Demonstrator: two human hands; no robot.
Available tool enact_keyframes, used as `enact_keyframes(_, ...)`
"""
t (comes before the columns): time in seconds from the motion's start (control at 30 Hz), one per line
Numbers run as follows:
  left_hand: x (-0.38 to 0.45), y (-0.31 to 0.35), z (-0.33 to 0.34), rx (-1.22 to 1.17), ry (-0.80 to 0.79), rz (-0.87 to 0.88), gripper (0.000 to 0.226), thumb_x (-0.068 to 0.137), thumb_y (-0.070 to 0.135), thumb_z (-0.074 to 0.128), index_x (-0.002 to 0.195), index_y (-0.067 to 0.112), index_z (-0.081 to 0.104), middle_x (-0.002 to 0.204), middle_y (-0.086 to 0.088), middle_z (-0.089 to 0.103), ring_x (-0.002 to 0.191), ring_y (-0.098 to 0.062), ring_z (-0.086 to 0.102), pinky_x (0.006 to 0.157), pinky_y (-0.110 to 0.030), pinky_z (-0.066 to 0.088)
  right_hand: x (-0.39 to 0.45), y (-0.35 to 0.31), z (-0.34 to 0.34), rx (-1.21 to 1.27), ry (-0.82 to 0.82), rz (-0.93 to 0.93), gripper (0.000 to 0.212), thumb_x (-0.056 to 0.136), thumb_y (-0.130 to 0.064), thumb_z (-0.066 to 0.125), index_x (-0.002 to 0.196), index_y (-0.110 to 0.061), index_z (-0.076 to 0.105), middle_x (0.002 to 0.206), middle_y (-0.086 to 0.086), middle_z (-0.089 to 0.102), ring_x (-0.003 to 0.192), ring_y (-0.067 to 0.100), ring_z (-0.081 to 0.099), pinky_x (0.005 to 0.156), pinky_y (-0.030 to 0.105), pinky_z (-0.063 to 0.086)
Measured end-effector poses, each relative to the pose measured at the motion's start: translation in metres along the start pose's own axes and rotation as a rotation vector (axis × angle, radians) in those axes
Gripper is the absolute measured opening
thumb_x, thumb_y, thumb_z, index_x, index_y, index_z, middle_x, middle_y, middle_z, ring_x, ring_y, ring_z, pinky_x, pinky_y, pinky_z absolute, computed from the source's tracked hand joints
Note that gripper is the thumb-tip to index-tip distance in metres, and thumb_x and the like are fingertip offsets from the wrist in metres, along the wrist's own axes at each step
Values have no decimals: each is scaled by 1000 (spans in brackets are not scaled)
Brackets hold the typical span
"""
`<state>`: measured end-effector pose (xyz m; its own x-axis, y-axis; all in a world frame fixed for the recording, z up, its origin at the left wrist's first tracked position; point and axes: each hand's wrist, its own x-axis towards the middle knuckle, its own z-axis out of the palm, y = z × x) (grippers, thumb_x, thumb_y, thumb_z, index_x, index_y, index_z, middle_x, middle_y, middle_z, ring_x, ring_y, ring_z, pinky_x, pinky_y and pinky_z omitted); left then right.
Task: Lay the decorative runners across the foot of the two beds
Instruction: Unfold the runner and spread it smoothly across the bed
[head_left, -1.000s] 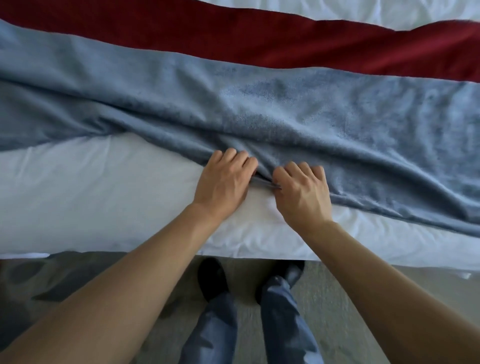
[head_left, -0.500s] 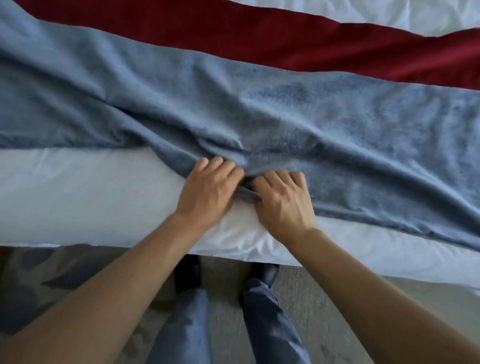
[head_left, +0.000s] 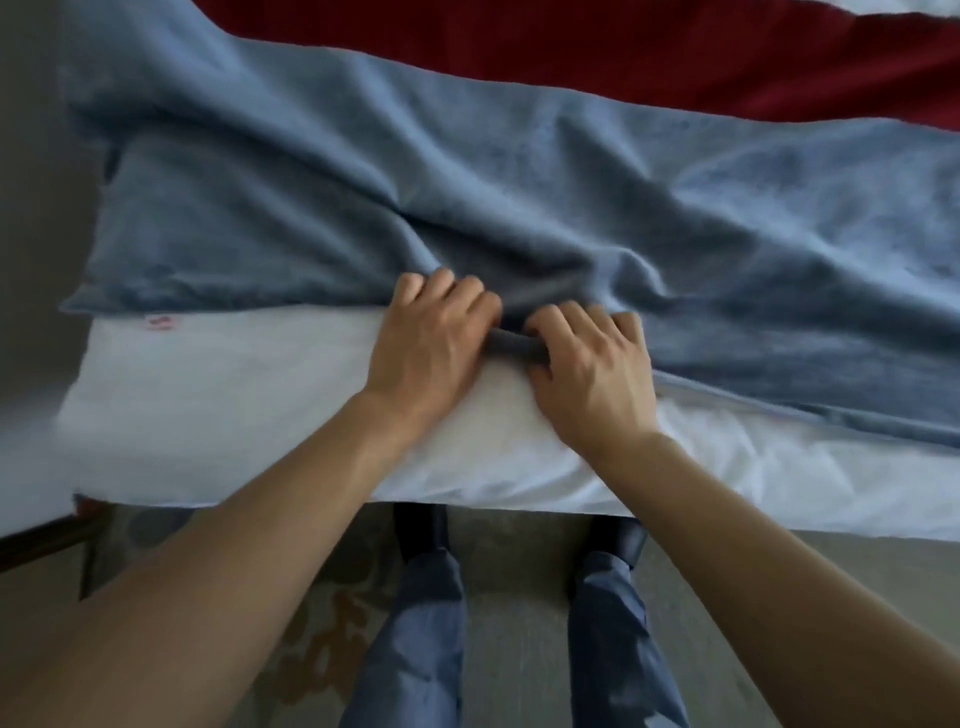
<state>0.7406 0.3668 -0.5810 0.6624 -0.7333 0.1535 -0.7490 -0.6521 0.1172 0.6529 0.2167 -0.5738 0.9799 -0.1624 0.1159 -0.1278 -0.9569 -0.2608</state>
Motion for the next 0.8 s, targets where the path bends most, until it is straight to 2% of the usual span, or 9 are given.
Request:
enact_keyframes(0.1,-23,-10,-5,-18,22,34,9,87,18,63,80,18,58,79,-3,57,80,-29,56,73,-41,32,2,-35,11,12,16,0,10,75,-7,65,77,-14,58,74,4,56,68,30,50,67,41,33)
enact_keyframes(0.23,-32,-24,-8,-54,23,-12,2,85,18,60,85,19,58,86,-2,57,85,-28,55,75,-40,34,-29,-43,0,-4,18,45,10,77,-9,71,76,-12,61,73,3,57,67,28,53,68,40,34)
enact_keyframes(0.37,-31,-15,-3,-114,57,-29,3,88,19,59,89,17,58,90,-3,58,85,-27,55,76,-38,33,1,-57,-3,-21,22,20,13,73,-7,71,78,-12,60,71,2,58,67,27,55,68,40,36)
enact_keyframes(0.53,-19,-37,-3,-135,127,-134,23,80,19,68,102,17,61,106,-6,60,95,-28,53,78,-39,34,21,-53,-4,3,110,64,8,77,-9,67,83,-13,63,67,1,60,61,25,55,70,38,34)
enact_keyframes(0.63,-26,-65,-11,-164,148,-227,45,68,3,61,112,11,59,117,-13,56,104,-33,51,83,-43,39,14,-36,-6,-17,81,177,9,80,-8,64,88,-12,63,68,3,62,66,28,58,75,37,33)
enact_keyframes(0.7,-34,-87,-17,-163,142,-268,48,62,-5,57,108,8,58,113,-14,56,99,-35,52,80,-44,41,13,-34,-6,-31,45,192,11,83,-8,62,94,-11,64,79,6,65,76,31,59,78,39,34)
enact_keyframes(0.8,-44,-110,-21,-120,62,-248,30,68,-8,60,92,11,58,93,-9,58,85,-33,52,72,-44,40,26,-55,-1,-30,68,77,19,80,-8,64,99,-11,64,89,7,62,81,31,56,77,40,34)
